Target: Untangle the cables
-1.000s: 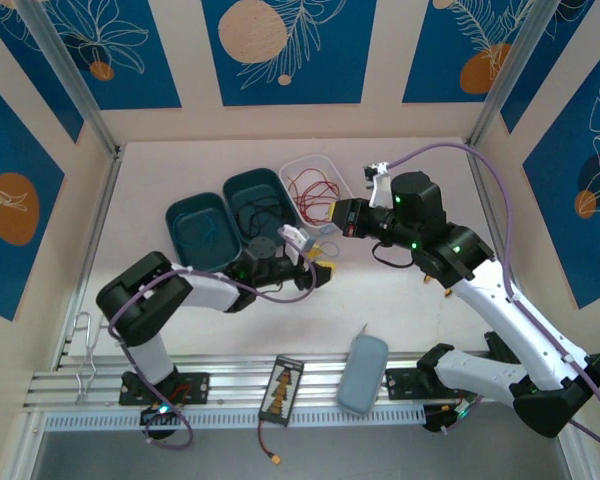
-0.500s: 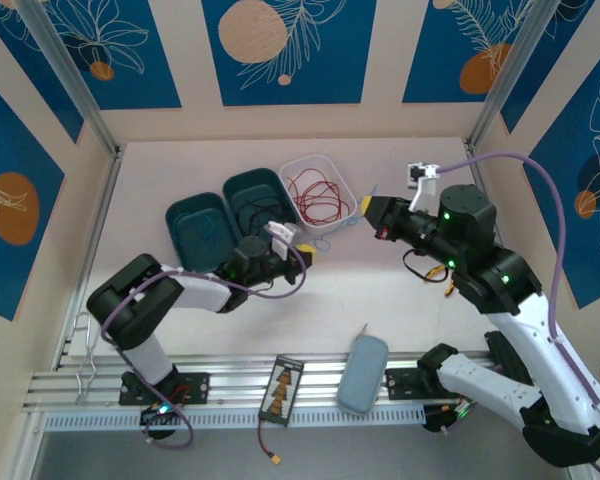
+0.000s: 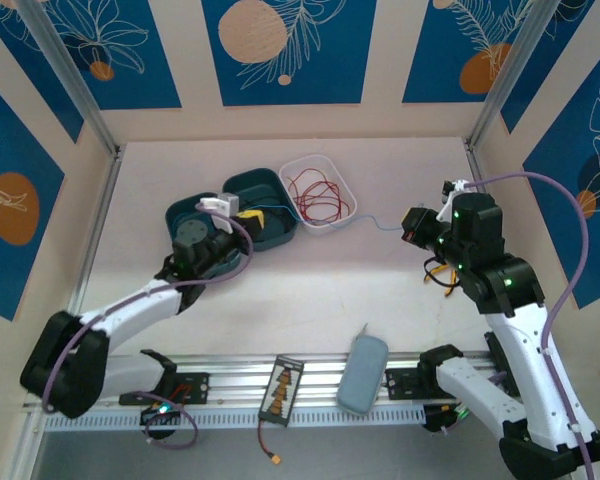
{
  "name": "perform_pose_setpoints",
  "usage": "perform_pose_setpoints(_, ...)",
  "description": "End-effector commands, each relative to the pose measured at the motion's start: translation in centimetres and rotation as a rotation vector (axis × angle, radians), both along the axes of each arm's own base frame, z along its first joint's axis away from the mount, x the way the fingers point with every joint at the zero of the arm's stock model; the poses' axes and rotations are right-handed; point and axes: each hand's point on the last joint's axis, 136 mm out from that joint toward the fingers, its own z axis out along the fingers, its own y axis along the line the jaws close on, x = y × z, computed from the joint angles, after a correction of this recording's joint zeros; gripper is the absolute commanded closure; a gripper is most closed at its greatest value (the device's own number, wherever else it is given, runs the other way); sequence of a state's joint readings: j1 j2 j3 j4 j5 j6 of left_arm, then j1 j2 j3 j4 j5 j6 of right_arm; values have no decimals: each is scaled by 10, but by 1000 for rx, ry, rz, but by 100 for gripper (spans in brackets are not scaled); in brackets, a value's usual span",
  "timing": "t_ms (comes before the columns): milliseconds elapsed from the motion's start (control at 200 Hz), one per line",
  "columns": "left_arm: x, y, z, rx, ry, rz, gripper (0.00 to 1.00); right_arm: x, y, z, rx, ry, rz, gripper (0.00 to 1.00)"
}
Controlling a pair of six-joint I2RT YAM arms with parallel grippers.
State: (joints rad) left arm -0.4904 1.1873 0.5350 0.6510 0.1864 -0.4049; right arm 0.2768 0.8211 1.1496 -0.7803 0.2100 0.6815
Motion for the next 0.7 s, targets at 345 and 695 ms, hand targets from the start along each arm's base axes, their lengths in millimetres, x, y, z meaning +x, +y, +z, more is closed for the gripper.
perform_pose_setpoints(345, -12, 44, 35, 81, -13, 144, 100, 9, 34, -43, 104, 156, 159, 98)
perform_pose_setpoints(695, -16, 50, 96, 22, -13, 121, 100, 6, 54, -48, 136, 180, 260, 31)
